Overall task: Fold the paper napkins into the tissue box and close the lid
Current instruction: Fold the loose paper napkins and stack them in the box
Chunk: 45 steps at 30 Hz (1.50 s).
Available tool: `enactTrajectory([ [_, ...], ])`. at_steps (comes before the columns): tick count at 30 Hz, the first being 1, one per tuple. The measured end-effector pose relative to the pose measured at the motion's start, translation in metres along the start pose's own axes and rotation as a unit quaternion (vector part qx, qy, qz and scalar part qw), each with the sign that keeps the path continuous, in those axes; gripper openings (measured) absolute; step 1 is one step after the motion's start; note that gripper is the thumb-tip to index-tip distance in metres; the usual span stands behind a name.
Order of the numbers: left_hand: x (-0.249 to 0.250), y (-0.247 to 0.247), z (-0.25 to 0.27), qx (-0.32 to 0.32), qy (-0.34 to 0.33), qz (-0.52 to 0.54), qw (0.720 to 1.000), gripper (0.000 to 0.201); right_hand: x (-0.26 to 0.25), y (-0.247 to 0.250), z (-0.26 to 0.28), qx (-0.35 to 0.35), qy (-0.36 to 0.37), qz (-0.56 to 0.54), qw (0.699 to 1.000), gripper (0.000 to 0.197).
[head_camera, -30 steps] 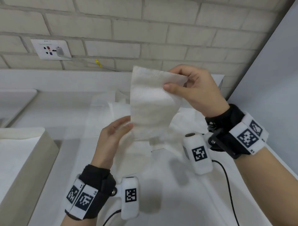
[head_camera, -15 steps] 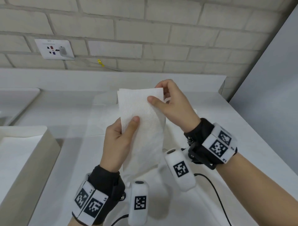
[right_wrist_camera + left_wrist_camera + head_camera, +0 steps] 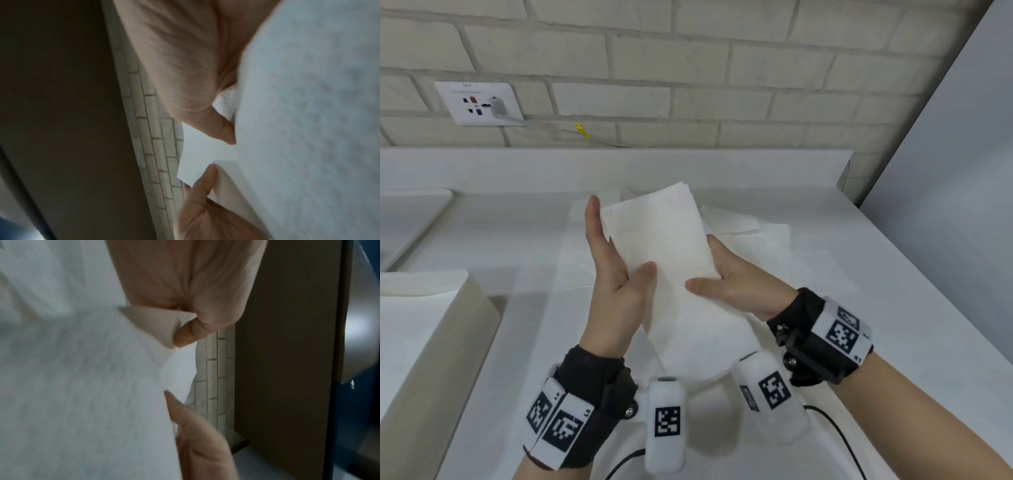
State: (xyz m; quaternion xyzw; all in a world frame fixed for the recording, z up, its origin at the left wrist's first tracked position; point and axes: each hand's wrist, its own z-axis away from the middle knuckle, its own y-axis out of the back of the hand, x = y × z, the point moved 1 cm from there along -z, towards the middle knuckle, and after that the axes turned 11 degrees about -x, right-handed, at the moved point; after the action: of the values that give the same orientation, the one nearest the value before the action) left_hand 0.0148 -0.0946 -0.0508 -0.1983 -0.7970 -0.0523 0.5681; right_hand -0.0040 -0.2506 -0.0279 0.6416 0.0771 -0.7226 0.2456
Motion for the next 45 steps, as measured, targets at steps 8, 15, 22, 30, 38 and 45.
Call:
enactTrajectory([
  [8, -0.005, 0.001, 0.002, -0.022, 0.153, 0.031, 0.987, 0.036, 0.007, -0.007, -0.003, 0.11, 0.002, -0.008, 0.994, 0.019],
  [15, -0.003, -0.001, 0.006, 0.06, 0.119, -0.064, 0.989, 0.017, 0.008, -0.018, -0.002, 0.079, -0.009, 0.155, 0.985, 0.031],
  [22, 0.011, 0.01, 0.019, 0.012, 0.107, -0.157, 0.982, 0.027, 0.002, -0.044, -0.016, 0.126, 0.038, 0.072, 0.989, 0.007],
  [30, 0.018, 0.032, 0.038, 0.014, 0.08, -0.144, 0.986, 0.041, -0.006, -0.069, -0.031, 0.097, 0.06, 0.001, 0.994, 0.019],
  [38, 0.016, 0.036, 0.037, 0.044, 0.069, -0.17, 0.982, 0.039, -0.004, -0.082, -0.04, 0.08, 0.049, -0.02, 0.995, 0.012],
  [45, 0.007, 0.036, 0.042, 0.028, 0.136, -0.132, 0.982, 0.033, 0.004, -0.076, -0.036, 0.053, -0.003, 0.029, 0.998, 0.024],
])
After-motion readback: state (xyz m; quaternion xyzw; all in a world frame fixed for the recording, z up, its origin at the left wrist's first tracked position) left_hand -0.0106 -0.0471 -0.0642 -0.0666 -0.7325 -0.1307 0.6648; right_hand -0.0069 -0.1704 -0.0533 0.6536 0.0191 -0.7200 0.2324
